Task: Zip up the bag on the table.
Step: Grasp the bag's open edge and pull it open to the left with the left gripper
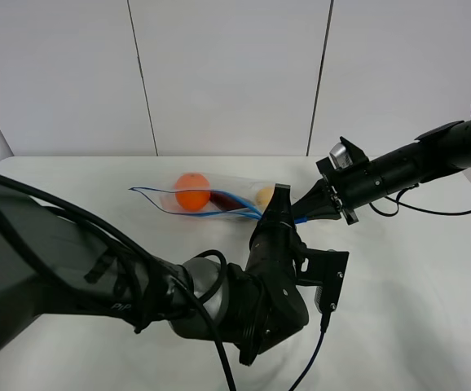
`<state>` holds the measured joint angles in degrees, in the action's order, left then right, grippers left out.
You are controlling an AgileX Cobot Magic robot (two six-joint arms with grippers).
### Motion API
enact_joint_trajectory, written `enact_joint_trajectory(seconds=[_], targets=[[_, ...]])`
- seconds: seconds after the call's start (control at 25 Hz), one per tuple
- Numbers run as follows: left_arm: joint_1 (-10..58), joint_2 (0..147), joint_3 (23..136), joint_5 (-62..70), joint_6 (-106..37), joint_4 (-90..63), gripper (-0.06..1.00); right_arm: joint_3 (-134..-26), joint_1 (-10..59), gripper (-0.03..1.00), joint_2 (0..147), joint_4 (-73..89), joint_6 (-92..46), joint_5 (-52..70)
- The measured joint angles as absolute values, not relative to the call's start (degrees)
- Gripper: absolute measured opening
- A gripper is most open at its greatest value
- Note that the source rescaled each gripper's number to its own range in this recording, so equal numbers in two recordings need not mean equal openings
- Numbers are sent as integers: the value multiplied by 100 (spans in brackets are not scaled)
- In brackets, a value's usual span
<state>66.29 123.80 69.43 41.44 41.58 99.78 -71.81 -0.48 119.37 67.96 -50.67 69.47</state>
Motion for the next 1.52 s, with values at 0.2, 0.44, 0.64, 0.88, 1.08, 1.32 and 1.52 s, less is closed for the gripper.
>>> enact_joint_trajectory(seconds=[0.2,0.44,0.64,0.88,1.08,1.32,1.52], targets=[[6609,12380,6943,4386,4156,10003,0,-7181,-48,0,11937,6894,-5067,6947],[6609,12342,6937,4539,4145,10021,0,-7181,-48,0,11937,6958,-5067,6975],[6609,12305,6627,4738,4143,10037,0,-7181,-22,0,11937,6895,-5067,6993],[6525,11903,6137,4773,4242,10076,0,-7181,-16,0,11937,6792,-5067,7059],[6415,11739,5915,4885,4264,10076,0,-7181,-16,0,11931,6812,-5067,7072],[6341,11717,5604,5067,4276,10092,0,-7181,-16,0,11931,6770,-5067,7056],[6174,11593,5259,5060,4470,10120,0,-7181,-16,0,11931,6707,-5067,7049]])
